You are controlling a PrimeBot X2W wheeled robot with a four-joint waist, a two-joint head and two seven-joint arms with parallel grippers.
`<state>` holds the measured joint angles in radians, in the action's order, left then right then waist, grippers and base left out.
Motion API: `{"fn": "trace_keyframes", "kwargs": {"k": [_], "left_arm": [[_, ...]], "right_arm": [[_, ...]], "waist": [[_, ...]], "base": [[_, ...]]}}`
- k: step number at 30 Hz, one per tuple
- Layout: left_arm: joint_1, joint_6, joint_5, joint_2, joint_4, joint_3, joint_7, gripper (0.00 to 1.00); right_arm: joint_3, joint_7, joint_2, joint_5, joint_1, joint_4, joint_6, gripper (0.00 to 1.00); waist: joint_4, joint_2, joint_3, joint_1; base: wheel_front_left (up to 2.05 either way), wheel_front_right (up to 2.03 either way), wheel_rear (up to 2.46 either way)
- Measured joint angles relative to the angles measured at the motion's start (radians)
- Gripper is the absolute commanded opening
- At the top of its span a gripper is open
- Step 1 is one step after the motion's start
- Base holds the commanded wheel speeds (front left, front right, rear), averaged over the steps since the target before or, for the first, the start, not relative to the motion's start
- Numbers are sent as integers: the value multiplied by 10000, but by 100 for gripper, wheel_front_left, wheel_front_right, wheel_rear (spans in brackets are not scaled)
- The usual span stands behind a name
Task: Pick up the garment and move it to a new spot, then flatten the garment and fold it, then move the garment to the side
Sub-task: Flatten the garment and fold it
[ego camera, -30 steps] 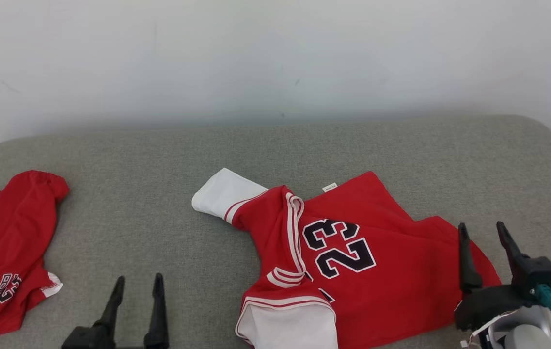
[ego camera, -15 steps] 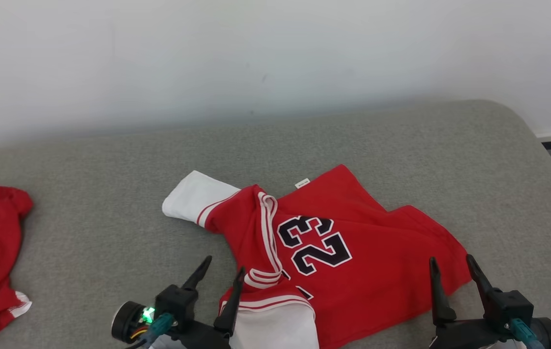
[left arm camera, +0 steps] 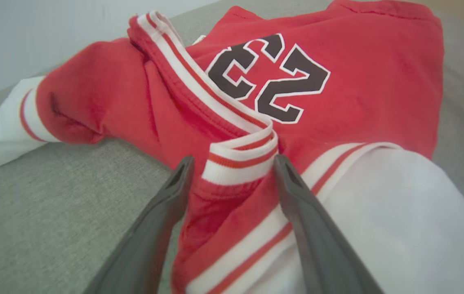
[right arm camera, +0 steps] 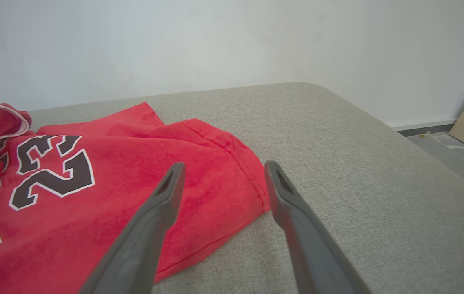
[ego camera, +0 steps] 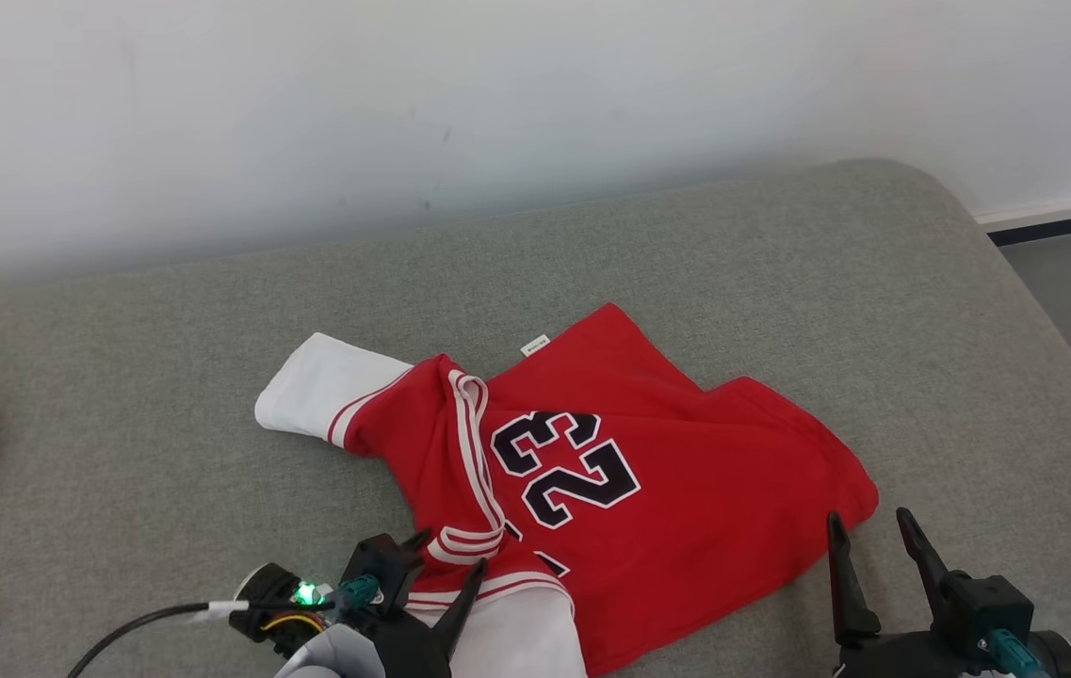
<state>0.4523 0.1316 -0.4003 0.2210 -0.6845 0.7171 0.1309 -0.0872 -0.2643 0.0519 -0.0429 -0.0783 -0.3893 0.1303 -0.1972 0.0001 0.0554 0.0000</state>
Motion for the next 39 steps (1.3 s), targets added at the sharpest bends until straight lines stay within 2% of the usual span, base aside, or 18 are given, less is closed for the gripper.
{"fn": "trace_keyframes", "kwargs": {"k": [1, 2, 6, 11, 18, 25, 32, 35, 36, 38, 39], "left_arm": [[50, 0, -219, 54, -25, 182, -109, 7], [102, 0, -337, 113, -25, 362, -169, 0], [414, 0, -811, 324, 71, 614, 25, 0], [666, -29, -1139, 468, 476, 295, 594, 0], [405, -669, -1605, 1168, 1609, -619, 984, 0], [-1138, -1461, -2286, 1847, 2629, -1703, 1200, 0], [-1974, -1833, -2516, 1822, 2834, -3212, 1292, 0], [-2136, -1653, -2171, 1601, 2882, -3854, 1315, 0], [-2227, -1574, -2065, 1509, 2855, -3986, 1315, 17], [-2351, -1572, -1795, 1281, 2857, -4157, 1315, 94], [-2398, -1501, -1680, 1172, 2830, -4266, 1315, 100]], "right_arm": [[-15, 0, -2, 0, 0, 2, 0, 100], [-44, 0, -4, 0, 0, 6, 0, 100], [-184, 0, -2, 0, 17, 54, 0, 100], [-313, 0, -6, -4, 187, 105, 0, 100], [-353, 0, -10, -88, 273, 94, 0, 100], [-353, 0, -10, -100, 334, 58, 0, 100], [-303, 0, -10, -88, 316, -13, 0, 100], [-272, 0, -10, -71, 282, -59, 0, 100], [-270, 0, -10, -54, 260, -69, 0, 100], [-288, 0, -8, -35, 250, -86, 0, 100], [-291, 0, -13, -25, 255, -98, 0, 100]], "waist": [[-17, 0, 7, 0], [-22, 0, 13, 0], [30, -1, 15, 0], [272, 0, -23, 0], [797, -1, -103, 0], [1315, -1, -145, 0], [1555, -1, -91, 0], [1531, -1, -77, 0], [1516, -1, -78, 0], [1498, -1, -105, 0], [1492, 0, -124, 0]], "base": [[0, 0, 0], [0, 0, 0], [0, 0, 0], [0, 0, 0], [0, 0, 0], [0, 0, 0], [0, 0, 0], [0, 0, 0], [0, 0, 0], [0, 0, 0], [0, 0, 0]]}}
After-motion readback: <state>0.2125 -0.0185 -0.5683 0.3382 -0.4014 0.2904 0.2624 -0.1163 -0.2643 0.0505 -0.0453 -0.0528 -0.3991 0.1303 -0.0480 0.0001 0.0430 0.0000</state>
